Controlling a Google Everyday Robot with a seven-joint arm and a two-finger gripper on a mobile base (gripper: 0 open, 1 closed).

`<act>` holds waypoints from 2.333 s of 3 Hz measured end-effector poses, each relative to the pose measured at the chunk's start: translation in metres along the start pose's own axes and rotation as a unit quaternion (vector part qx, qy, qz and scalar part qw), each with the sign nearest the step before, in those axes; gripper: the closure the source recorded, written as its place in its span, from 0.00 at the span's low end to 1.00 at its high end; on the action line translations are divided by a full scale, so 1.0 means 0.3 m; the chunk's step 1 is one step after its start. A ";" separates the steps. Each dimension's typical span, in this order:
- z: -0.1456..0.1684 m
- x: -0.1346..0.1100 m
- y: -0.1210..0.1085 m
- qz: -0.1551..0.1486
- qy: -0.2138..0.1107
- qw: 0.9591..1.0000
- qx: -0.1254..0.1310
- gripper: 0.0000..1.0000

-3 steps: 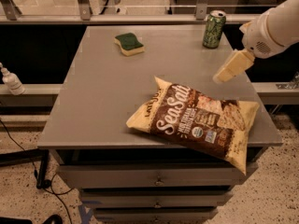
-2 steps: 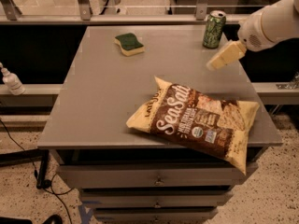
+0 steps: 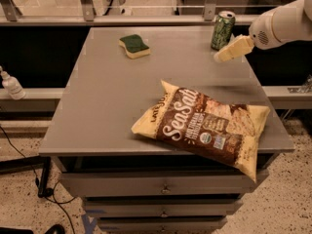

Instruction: Move green can near brown chip bag

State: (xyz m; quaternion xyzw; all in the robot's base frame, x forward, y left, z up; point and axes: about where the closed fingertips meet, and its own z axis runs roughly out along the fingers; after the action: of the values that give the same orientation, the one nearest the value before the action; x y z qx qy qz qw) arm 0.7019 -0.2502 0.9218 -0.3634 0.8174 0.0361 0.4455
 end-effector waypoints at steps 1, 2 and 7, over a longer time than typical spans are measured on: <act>0.041 0.015 -0.018 0.017 -0.016 1.000 0.004 0.00; 0.116 0.040 -0.057 0.039 -0.041 0.998 0.017 0.00; 0.414 -0.018 -0.285 0.132 -0.165 0.977 0.034 0.16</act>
Offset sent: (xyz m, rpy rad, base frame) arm 0.0607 -0.0197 -0.0403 0.1681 -0.1169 -0.1121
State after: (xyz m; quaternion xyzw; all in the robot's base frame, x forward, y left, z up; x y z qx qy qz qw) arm 0.8444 -0.2623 0.8738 -0.2254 0.7742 0.1262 0.5778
